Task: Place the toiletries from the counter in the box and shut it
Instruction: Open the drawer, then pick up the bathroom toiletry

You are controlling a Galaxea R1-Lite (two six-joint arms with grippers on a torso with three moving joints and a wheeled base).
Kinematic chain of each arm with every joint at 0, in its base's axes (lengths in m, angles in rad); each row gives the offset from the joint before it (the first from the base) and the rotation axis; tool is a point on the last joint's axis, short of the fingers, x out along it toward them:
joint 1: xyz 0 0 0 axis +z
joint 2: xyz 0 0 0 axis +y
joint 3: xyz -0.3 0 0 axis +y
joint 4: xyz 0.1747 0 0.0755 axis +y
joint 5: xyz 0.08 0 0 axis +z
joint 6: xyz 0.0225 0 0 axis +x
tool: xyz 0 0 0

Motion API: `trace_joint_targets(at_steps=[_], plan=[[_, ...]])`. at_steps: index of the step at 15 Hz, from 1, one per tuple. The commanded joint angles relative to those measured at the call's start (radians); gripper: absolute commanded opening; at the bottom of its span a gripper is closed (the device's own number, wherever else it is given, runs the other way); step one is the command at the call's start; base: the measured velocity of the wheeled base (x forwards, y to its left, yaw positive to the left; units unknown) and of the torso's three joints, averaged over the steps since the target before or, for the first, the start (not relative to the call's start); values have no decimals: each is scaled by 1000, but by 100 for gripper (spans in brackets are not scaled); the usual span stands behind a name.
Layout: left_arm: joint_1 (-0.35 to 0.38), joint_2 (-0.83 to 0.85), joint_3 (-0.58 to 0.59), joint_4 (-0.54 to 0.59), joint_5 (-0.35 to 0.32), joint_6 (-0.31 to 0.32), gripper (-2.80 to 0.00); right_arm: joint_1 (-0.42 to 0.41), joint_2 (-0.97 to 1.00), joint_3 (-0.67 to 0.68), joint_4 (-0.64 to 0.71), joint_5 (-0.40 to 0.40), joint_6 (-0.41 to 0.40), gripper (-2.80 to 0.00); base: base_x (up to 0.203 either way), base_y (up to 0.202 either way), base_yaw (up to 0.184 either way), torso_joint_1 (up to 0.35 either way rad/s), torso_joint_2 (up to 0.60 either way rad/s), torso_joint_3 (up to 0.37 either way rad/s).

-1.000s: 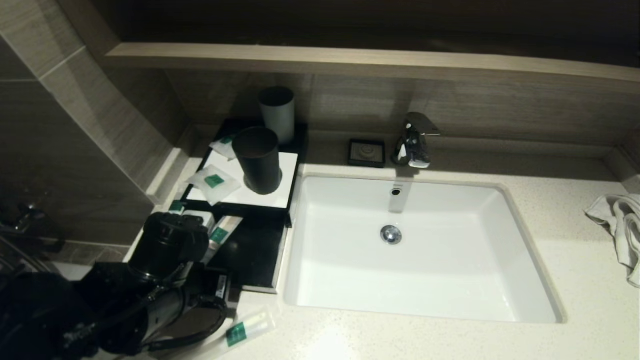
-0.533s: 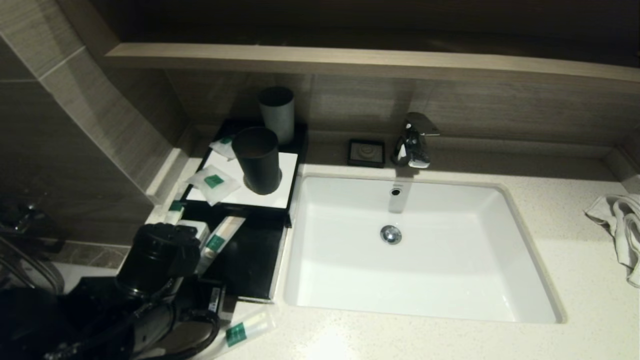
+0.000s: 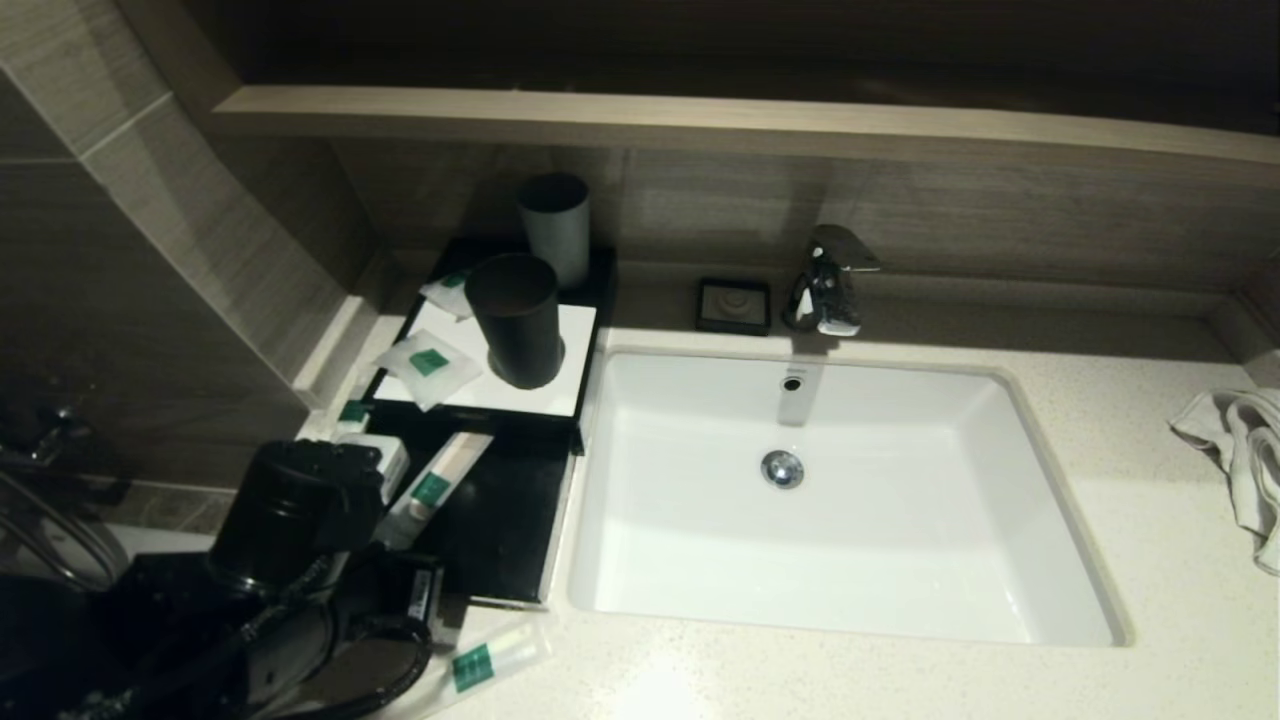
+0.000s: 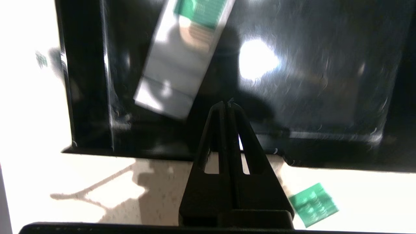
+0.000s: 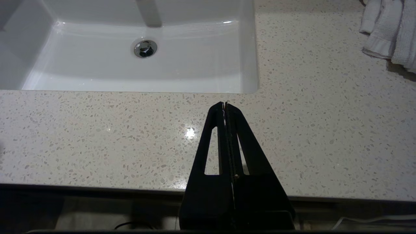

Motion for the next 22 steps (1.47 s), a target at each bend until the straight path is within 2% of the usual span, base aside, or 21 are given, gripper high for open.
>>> trace_joint_targets(at_steps=[1,7,10,13,18,22], plan=[[-1,-23,-39,-8,2,-2,-280,0,0,2,0,0,0,-280,0,0,0,0,0,0],[-2,-112,-109,1,4,8,-280,0,0,2,0,0,0,-280,0,0,0,0,0,0],[-7,-225,-100,44,3,52,-280,0,0,2,0,0,-1,-280,0,0,0,0,0,0],[-7,-373,-88,165,-10,104,-280,0,0,0,0,0,0,-280,0,0,0,0,0,0],[-7,-635,-61,466,-143,160,-280,0,0,0,0,0,0,-280,0,0,0,0,0,0],[-7,-705,-14,599,-218,171,-280,0,0,0,0,0,0,-280,0,0,0,0,0,0]])
